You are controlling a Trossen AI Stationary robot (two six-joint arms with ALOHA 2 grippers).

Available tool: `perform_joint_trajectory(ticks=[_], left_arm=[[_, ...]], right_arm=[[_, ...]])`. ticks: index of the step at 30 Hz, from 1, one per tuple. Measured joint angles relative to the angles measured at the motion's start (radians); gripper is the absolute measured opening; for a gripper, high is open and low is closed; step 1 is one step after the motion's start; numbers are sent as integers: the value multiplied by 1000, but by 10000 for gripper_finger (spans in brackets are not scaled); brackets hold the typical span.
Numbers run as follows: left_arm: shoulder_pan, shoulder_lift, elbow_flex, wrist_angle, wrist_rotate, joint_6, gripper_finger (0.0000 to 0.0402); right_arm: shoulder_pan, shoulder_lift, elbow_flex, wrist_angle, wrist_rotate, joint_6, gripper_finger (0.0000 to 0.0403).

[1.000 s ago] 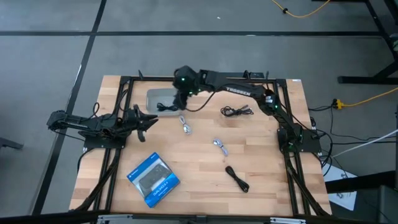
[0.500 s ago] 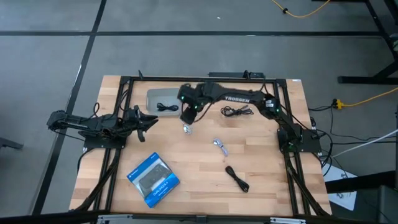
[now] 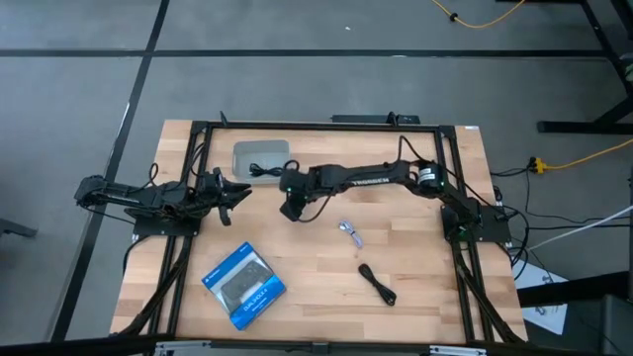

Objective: Pick and place USB-C Cables
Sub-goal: Put the white charger cable into the white bin

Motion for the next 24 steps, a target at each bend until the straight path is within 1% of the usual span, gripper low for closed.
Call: perform_joint_trajectory(ticks=[4, 9, 12, 16, 19, 24], left_arm=[[0, 0, 0, 0, 0, 0, 86], [0, 0, 0, 0, 0, -1, 86], [0, 0, 0, 0, 0, -5, 86], [0, 0, 0, 0, 6, -6, 86], [0, 0, 0, 0, 17, -6, 86], [0, 0, 0, 0, 27, -7, 86]], right_arm=[[11, 0, -45, 21, 4, 27, 132], [22, 0, -62, 45, -3, 46, 132], [23, 0, -63, 22, -5, 43, 132], [24, -1, -63, -76, -6, -21, 132], [24, -1, -62, -150, -1, -33, 132], [24, -2, -58, -271, 79, -57, 132]])
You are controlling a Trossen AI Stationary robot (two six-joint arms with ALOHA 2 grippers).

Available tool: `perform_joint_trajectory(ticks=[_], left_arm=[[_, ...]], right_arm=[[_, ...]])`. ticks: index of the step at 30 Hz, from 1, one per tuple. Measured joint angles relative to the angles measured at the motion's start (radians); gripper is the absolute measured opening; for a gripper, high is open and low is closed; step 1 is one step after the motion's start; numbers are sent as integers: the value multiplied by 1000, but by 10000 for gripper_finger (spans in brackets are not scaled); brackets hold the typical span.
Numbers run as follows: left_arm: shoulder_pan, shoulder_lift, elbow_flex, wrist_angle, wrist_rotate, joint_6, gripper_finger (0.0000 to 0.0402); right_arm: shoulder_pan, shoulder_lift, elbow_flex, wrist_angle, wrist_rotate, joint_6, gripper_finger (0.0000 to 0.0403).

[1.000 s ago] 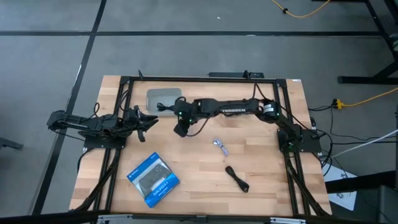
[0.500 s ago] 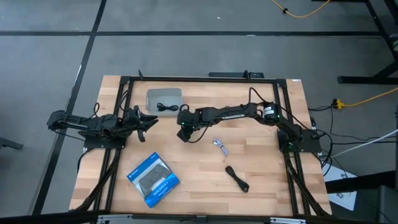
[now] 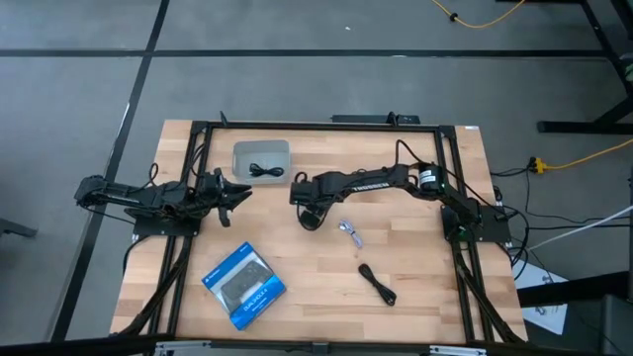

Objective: Pick and place USB-C Cables
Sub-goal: Put the white charger cable into the white bin

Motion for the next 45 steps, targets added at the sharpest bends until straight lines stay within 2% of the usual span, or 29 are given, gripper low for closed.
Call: perform_joint_trajectory(ticks=[9, 17, 24, 36, 40, 45], left_arm=[[0, 0, 0, 0, 0, 0, 86], [0, 0, 0, -7, 0, 1, 86], [0, 0, 0, -15, 0, 1, 86], [0, 0, 0, -16, 0, 1, 86], [0, 0, 0, -17, 0, 1, 86], [0, 0, 0, -17, 0, 1, 86]], right_arm=[[-1, 0, 4, -69, 38, -119, 132], [-1, 0, 5, -66, 38, -446, 132], [-2, 0, 5, -64, 37, -666, 132], [-1, 0, 7, -28, -34, -831, 130], [-1, 0, 7, -24, -36, -828, 99], [-1, 0, 7, -22, -35, -826, 21]])
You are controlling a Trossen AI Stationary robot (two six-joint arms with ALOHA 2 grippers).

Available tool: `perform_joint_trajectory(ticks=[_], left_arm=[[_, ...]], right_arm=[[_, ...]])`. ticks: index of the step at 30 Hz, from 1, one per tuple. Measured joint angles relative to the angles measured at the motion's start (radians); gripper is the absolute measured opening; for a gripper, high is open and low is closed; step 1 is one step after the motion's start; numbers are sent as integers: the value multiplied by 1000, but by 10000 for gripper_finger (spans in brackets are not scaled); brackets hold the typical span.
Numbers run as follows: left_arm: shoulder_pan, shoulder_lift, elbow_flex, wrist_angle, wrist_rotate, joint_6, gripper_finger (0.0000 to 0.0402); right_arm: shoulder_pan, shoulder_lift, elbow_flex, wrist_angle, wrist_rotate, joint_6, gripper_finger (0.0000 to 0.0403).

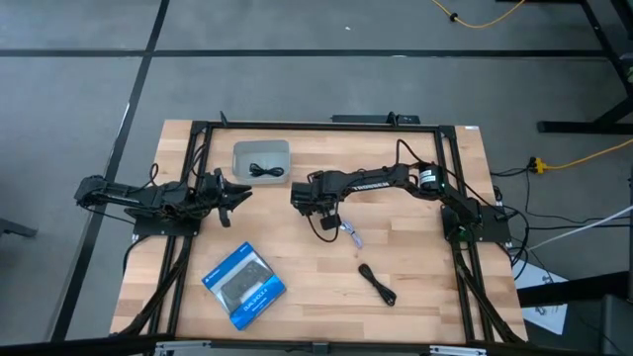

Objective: Pick and place USB-C Cables
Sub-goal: Put the white charger cable into the white bin

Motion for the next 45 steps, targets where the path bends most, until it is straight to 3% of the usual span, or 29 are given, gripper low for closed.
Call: perform_joint_trajectory(ticks=[10, 23, 27, 31, 35, 45], left_arm=[[0, 0, 0, 0, 0, 0, 86], [0, 0, 0, 0, 0, 1, 86], [0, 0, 0, -1, 0, 1, 86], [0, 0, 0, -1, 0, 1, 86], [0, 0, 0, -1, 0, 1, 86], [0, 0, 0, -1, 0, 2, 86]], right_arm=[[0, -19, -2, -25, 1, 0, 19], [0, -180, -2, -77, 5, 18, 19], [0, -238, -2, -54, 83, 10, 19], [-12, -273, -2, 102, 188, 6, 19], [-35, -281, -2, 377, 228, 4, 19], [-88, -280, -1, 888, 147, 45, 19]])
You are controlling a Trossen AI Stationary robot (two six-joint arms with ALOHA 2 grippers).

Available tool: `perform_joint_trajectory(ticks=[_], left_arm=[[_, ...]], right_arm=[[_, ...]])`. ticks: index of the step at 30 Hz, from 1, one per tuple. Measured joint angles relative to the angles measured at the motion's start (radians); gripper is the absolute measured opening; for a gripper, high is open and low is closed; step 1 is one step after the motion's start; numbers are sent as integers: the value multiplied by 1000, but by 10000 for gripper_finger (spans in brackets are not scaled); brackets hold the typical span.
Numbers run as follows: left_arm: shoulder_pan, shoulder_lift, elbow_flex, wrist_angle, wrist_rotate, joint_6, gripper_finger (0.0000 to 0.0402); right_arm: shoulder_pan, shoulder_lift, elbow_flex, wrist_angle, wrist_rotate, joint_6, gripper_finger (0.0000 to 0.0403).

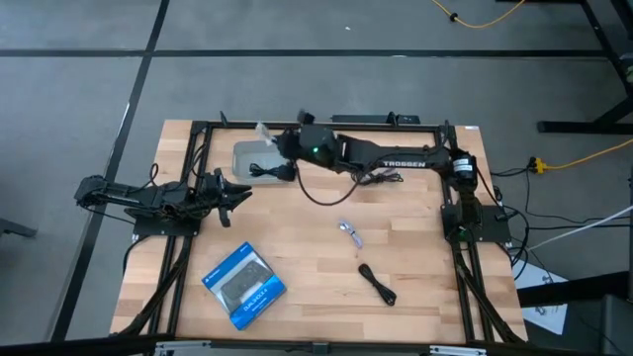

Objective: Pick and place USB-C Cables
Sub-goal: Put the white charger cable into the white bin

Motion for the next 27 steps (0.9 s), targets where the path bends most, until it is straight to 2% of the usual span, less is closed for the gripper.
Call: perform_joint_trajectory(ticks=[7, 11, 15, 21, 27], left_arm=[[0, 0, 0, 0, 0, 0, 86], [0, 0, 0, 0, 0, 0, 86], [0, 0, 0, 0, 0, 0, 86], [0, 0, 0, 0, -1, 0, 86], [0, 0, 0, 0, -2, 3, 86]], right_arm=[[-39, 0, 1, 228, -23, 14, 18], [-70, 19, 1, 327, -105, 81, 18], [-93, 77, 1, 447, -127, 107, 18], [-117, 149, 1, 446, -167, 198, 18], [-115, 209, 1, 288, -238, 293, 18]])
